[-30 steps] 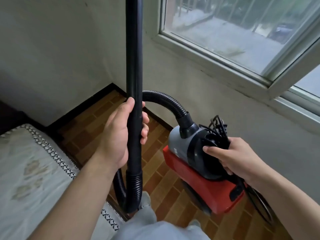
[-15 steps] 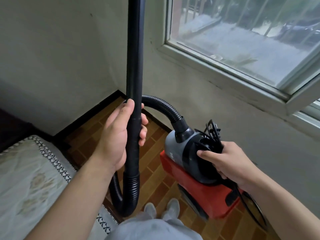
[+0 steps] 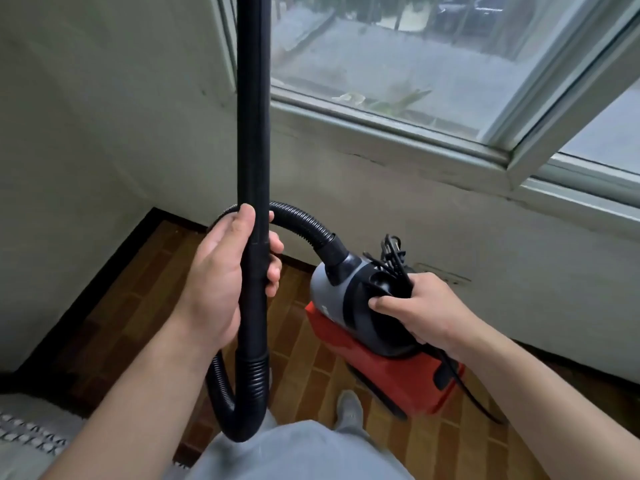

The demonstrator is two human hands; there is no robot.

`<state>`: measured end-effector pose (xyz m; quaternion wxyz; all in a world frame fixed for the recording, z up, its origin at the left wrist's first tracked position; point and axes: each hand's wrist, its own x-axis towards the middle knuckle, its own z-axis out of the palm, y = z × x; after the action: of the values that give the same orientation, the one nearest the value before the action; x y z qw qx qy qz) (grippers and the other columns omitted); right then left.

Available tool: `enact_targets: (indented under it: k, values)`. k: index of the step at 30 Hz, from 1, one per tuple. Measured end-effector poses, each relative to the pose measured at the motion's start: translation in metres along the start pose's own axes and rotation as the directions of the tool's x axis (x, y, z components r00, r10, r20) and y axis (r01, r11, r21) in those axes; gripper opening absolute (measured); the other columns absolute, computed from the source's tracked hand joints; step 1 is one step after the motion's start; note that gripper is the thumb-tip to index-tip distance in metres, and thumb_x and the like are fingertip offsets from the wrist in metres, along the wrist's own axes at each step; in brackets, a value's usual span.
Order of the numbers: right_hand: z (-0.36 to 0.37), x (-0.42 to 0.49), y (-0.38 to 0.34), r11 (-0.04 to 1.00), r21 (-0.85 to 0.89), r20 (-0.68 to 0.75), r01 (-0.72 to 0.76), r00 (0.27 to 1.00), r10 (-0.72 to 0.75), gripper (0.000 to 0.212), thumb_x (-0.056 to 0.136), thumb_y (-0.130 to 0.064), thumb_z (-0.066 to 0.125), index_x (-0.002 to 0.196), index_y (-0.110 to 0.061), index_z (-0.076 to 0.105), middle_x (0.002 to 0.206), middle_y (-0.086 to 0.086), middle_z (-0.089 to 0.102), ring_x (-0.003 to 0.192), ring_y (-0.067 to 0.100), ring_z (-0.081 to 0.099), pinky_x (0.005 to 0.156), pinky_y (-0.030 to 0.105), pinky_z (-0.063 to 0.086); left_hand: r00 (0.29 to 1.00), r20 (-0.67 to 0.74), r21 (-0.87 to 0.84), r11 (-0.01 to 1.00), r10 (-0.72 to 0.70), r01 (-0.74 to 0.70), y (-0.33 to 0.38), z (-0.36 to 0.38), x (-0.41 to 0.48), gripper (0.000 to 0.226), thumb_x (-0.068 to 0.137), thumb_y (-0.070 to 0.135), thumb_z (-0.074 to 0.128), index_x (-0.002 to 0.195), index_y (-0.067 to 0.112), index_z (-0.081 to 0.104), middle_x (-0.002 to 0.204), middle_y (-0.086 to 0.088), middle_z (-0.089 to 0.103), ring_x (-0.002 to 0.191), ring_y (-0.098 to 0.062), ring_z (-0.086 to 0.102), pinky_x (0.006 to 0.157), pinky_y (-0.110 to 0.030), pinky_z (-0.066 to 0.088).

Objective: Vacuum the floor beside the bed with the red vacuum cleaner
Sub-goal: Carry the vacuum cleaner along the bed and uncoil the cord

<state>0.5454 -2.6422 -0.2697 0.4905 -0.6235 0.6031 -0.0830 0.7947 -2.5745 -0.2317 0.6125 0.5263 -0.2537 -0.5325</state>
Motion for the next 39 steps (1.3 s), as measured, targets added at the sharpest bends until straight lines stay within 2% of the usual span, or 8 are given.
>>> enact_targets:
  k: [10,15,19,22,25,28,36,39]
  values:
    - [0.053,-0.035,-0.023,0.980,0.113,-0.230,-0.166,0.955,0.188,0.016,0.079,-0.032,0.075,0.069,-0.025,0.065,0.047,-0.019,0.058,0.043,-0.001,0.051,0.051,0.023,0.039,0.924,0.328,0.151,0.977,-0.194,0.151,0.019,-0.026,0.054,0.036,0.101,0.048,0.053,0.110,0.013,0.057,0.083,-0.006,0.061,0.060,-0.022,0.051,0.052,-0.031,0.042]
    - [0.066,-0.067,0.007,0.915,0.345,-0.287,-0.211,0.904,0.317,0.015,0.078,-0.034,0.075,0.065,-0.037,0.067,0.049,-0.020,0.058,0.053,0.006,0.053,0.054,0.025,0.040,0.843,0.454,0.277,0.945,-0.289,0.175,-0.001,0.004,0.056,0.040,0.092,0.050,0.057,0.109,0.013,0.057,0.081,-0.005,0.062,0.057,-0.020,0.052,0.049,-0.030,0.042]
    - [0.073,-0.095,0.042,0.829,0.511,-0.324,-0.229,0.841,0.432,0.023,0.078,-0.032,0.075,0.059,-0.039,0.064,0.048,-0.016,0.055,0.054,0.012,0.052,0.054,0.028,0.040,0.804,0.506,0.379,0.918,-0.314,0.120,-0.026,0.037,0.044,0.033,0.091,0.039,0.068,0.107,0.012,0.057,0.077,-0.004,0.059,0.054,-0.019,0.050,0.049,-0.030,0.040]
    - [0.083,-0.112,0.068,0.766,0.597,-0.371,-0.240,0.764,0.528,0.023,0.076,-0.031,0.076,0.058,-0.029,0.062,0.048,-0.013,0.054,0.051,0.014,0.051,0.052,0.028,0.040,0.754,0.571,0.462,0.886,-0.325,0.032,-0.046,0.062,0.034,0.021,0.091,0.022,0.075,0.104,0.014,0.060,0.070,-0.005,0.052,0.054,-0.019,0.047,0.049,-0.031,0.042]
    - [0.094,-0.125,0.086,0.668,0.717,-0.371,-0.201,0.701,0.609,0.031,0.080,-0.022,0.075,0.057,-0.023,0.055,0.047,-0.007,0.050,0.041,0.016,0.045,0.046,0.028,0.038,0.708,0.623,0.499,0.866,-0.333,-0.031,-0.060,0.088,0.028,0.021,0.089,0.014,0.076,0.105,0.014,0.062,0.067,-0.008,0.052,0.056,-0.021,0.047,0.052,-0.032,0.043]
    - [0.103,-0.133,0.097,0.547,0.828,-0.374,-0.126,0.603,0.705,0.026,0.083,-0.017,0.072,0.065,-0.021,0.054,0.050,0.000,0.045,0.041,0.018,0.038,0.045,0.029,0.033,0.663,0.661,0.508,0.860,-0.351,-0.051,-0.073,0.110,0.026,0.023,0.088,0.008,0.076,0.105,0.012,0.061,0.067,-0.006,0.051,0.058,-0.020,0.047,0.057,-0.034,0.043]
    - [0.145,-0.111,0.119,0.333,0.942,-0.328,0.022,0.256,0.909,0.021,0.082,-0.022,0.071,0.068,-0.021,0.055,0.054,0.006,0.046,0.048,0.021,0.041,0.050,0.034,0.037,0.486,0.737,0.612,0.769,-0.470,-0.184,-0.119,0.144,0.052,0.021,0.085,0.025,0.081,0.099,0.022,0.066,0.076,0.002,0.064,0.074,-0.017,0.062,0.077,-0.036,0.058]
    - [0.177,-0.087,0.128,0.239,0.964,-0.256,0.115,0.158,0.954,0.012,0.082,-0.020,0.072,0.075,-0.019,0.062,0.055,0.003,0.046,0.050,0.021,0.042,0.049,0.032,0.038,0.491,0.722,0.647,0.728,-0.487,-0.228,-0.146,0.142,0.074,0.025,0.085,0.031,0.080,0.098,0.016,0.064,0.080,-0.002,0.065,0.078,-0.020,0.065,0.083,-0.044,0.061]
